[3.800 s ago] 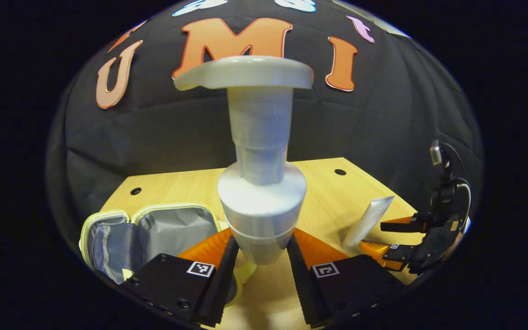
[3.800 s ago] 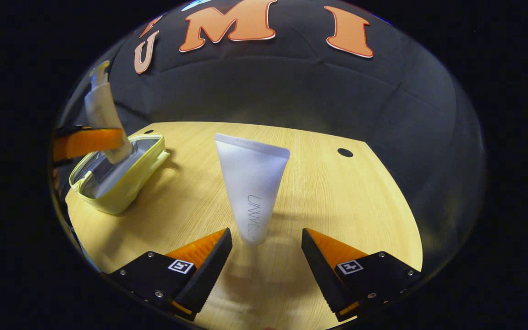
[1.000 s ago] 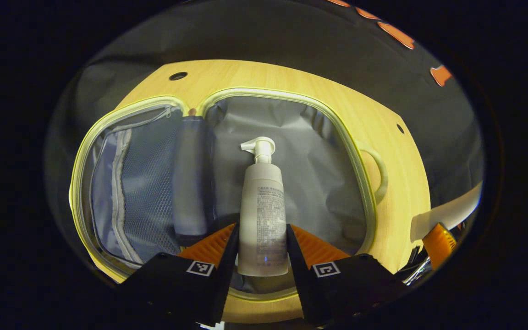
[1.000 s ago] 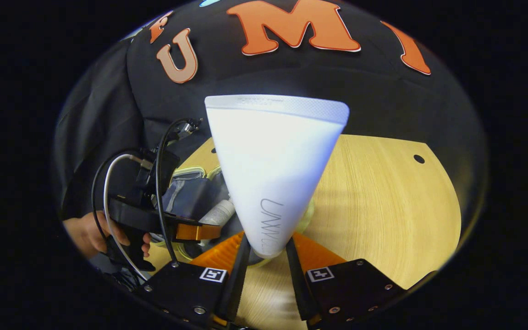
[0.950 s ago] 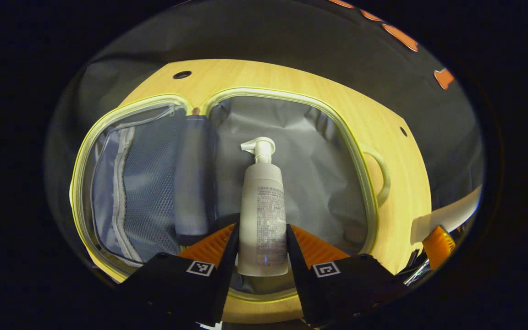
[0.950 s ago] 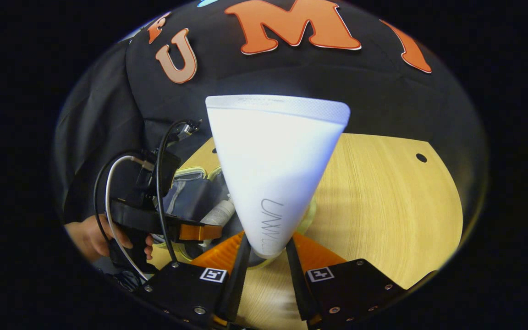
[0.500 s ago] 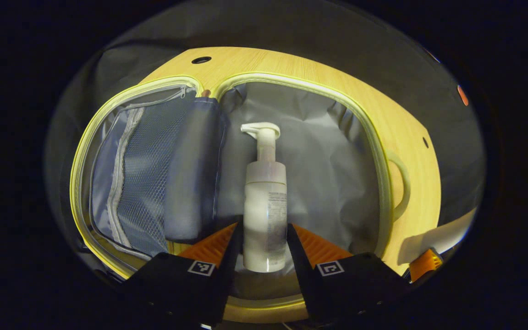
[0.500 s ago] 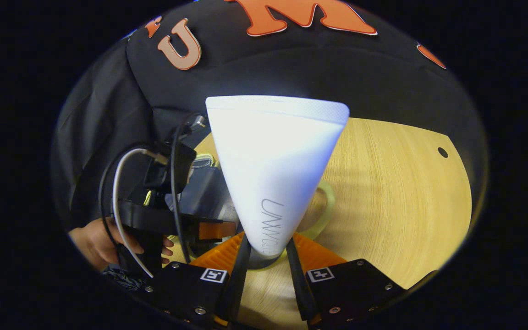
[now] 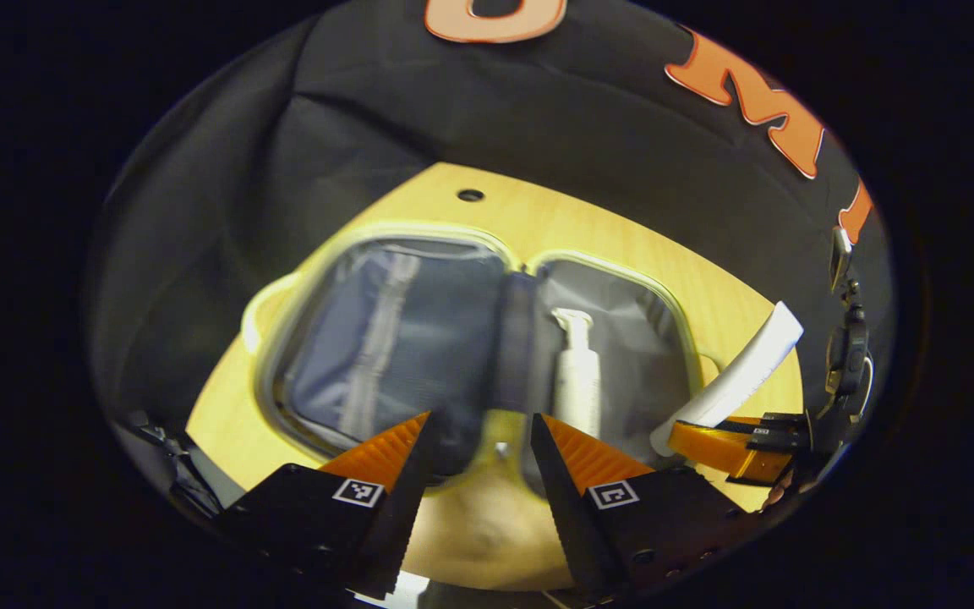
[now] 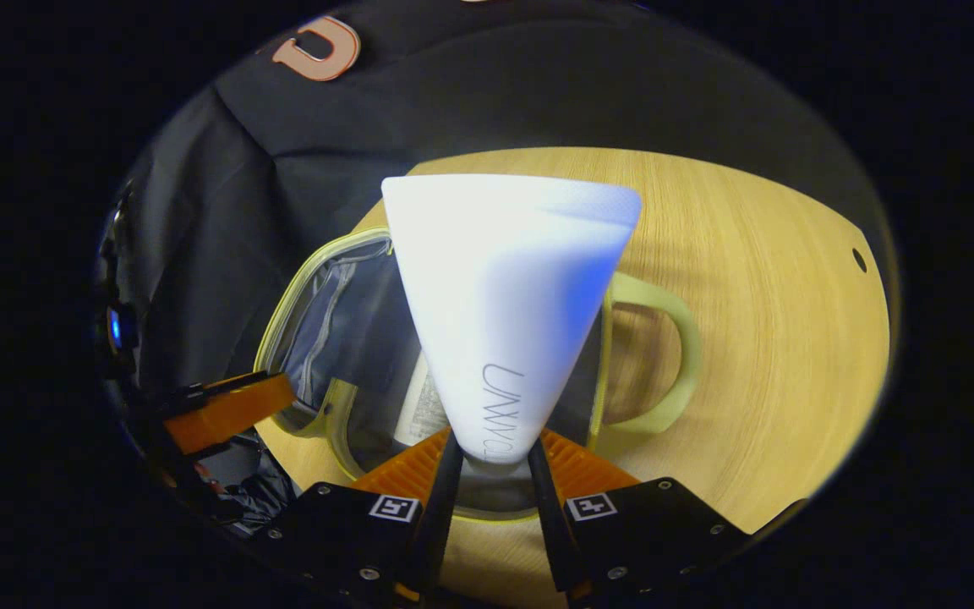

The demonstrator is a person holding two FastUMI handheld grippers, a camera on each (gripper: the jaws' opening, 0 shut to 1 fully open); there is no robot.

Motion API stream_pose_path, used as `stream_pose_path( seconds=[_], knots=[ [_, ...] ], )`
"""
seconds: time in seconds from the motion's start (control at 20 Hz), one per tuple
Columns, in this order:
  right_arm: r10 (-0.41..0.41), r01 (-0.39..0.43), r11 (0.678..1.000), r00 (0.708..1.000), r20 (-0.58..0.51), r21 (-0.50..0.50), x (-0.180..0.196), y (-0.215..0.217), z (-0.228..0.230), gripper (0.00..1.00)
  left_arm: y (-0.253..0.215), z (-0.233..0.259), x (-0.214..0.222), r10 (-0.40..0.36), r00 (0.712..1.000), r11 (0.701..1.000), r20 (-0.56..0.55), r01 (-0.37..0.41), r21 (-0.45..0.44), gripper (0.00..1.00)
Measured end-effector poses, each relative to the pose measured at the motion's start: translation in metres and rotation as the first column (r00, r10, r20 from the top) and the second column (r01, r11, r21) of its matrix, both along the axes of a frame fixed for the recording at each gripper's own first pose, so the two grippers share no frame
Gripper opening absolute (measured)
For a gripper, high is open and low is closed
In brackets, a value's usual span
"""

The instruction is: First open the suitcase, pack the skin care products into it, and then close the suitcase.

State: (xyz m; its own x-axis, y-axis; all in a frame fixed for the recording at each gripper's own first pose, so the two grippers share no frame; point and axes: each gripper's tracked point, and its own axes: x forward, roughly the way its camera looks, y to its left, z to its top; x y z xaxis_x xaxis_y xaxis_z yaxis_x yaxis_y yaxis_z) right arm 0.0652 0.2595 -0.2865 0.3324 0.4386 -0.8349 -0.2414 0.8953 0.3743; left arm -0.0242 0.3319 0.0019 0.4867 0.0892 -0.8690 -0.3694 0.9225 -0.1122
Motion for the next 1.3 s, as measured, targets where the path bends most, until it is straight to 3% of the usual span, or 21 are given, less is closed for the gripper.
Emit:
stream_pose_path(
  seconds=[0.05, 0.2, 0.4, 0.75, 0.85, 0.9, 1.05, 1.15, 1.2, 1.25, 1.3],
  knots=[
    [-0.003, 0.003, 1.000, 1.000, -0.024, -0.001, -0.001, 0.001, -0.004, 0.49, 0.016, 0.007, -0.009, 0.033, 0.999, 0.999, 0.001, -0.033, 0.021, 0.73],
    [-0.031, 0.030, 1.000, 0.994, -0.103, -0.011, 0.002, 0.002, -0.020, 0.49, 0.063, 0.022, -0.048, 0.156, 0.988, 0.987, -0.011, -0.155, 0.048, 0.74],
    [-0.027, 0.017, 0.999, 0.976, -0.216, -0.047, -0.007, 0.005, -0.033, 0.49, 0.123, 0.037, -0.096, 0.330, 0.943, 0.944, -0.043, -0.329, 0.038, 0.73],
    [-0.140, 0.116, 0.987, 0.962, -0.236, -0.115, 0.003, 0.011, -0.046, 0.49, 0.205, 0.025, -0.117, 0.451, 0.892, 0.891, -0.035, -0.448, 0.069, 0.73],
    [-0.155, 0.131, 0.985, 0.961, -0.228, -0.115, 0.003, 0.013, -0.045, 0.46, 0.212, 0.015, -0.109, 0.453, 0.891, 0.891, -0.029, -0.452, 0.031, 0.73],
    [-0.152, 0.131, 0.986, 0.962, -0.225, -0.108, 0.003, 0.016, -0.043, 0.52, 0.216, 0.011, -0.098, 0.455, 0.891, 0.891, -0.013, -0.455, -0.009, 0.73],
    [-0.152, 0.141, 0.988, 0.971, -0.185, -0.068, 0.003, 0.014, -0.030, 0.61, 0.232, -0.002, -0.069, 0.530, 0.848, 0.838, 0.012, -0.521, -0.161, 0.72],
    [-0.175, 0.171, 0.985, 0.972, -0.157, -0.035, 0.004, 0.009, -0.017, 0.66, 0.237, -0.011, -0.059, 0.553, 0.833, 0.808, -0.003, -0.537, -0.240, 0.78],
    [-0.186, 0.185, 0.983, 0.974, -0.132, -0.022, 0.006, 0.004, -0.009, 0.72, 0.241, -0.019, -0.057, 0.555, 0.832, 0.803, -0.015, -0.540, -0.252, 0.78],
    [-0.197, 0.196, 0.980, 0.975, -0.100, -0.026, 0.009, -0.003, -0.003, 0.72, 0.246, -0.026, -0.053, 0.556, 0.831, 0.801, -0.024, -0.543, -0.251, 0.78],
    [-0.214, 0.213, 0.976, 0.976, -0.046, -0.038, 0.012, -0.015, 0.007, 0.79, 0.245, -0.033, -0.049, 0.556, 0.830, 0.797, -0.029, -0.543, -0.264, 0.78]
  ],
)
